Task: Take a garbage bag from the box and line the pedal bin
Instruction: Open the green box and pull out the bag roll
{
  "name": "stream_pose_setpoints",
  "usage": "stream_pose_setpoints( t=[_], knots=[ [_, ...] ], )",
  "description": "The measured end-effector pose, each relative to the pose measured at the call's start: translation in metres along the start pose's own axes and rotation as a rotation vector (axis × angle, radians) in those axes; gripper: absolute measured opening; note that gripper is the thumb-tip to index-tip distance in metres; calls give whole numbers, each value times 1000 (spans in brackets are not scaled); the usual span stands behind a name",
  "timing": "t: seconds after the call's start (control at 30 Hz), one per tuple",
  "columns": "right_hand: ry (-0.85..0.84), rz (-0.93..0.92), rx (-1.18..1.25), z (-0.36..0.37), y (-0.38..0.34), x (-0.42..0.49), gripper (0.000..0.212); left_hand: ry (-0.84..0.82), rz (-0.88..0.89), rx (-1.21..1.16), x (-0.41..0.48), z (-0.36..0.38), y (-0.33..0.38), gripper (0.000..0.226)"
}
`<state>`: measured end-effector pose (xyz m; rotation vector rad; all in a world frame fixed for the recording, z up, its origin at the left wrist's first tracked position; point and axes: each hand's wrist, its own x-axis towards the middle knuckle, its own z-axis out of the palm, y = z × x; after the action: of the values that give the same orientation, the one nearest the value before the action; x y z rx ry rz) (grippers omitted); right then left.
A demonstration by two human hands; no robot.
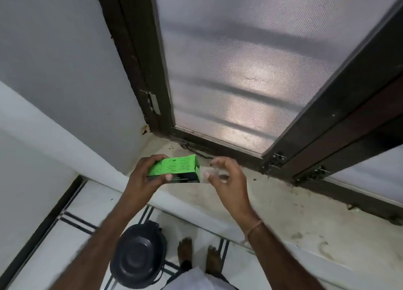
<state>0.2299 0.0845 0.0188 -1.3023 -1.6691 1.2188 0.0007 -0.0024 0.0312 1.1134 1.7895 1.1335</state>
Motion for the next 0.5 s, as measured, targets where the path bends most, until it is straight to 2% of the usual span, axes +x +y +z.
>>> stream_pose_setpoints(
  t=[0.03, 0.1, 0.27, 0.33, 0.43, 0.5],
  knots=[
    [30, -109, -113, -4, -4, -1, 32, -5, -1, 3, -3, 2, 4, 54],
    [16, -244, -142, -8, -12, -4, 40, -3, 24, -2, -8, 8, 13, 55],
    [-157, -163, 93, -19, -19, -14, 36, 27, 58, 4, -23, 16, 30, 55],
    [-201, -151, 110, -22, -19, -16, 34, 33, 67, 6, -29, 16, 32, 55],
    [-210, -175, 112, -23, -20, -18, 22, 68, 64, -9, -36, 14, 34, 53],
    [-163, -202, 202, -24, -23, -23, 14, 96, 52, 3, -41, 14, 38, 51]
  ],
)
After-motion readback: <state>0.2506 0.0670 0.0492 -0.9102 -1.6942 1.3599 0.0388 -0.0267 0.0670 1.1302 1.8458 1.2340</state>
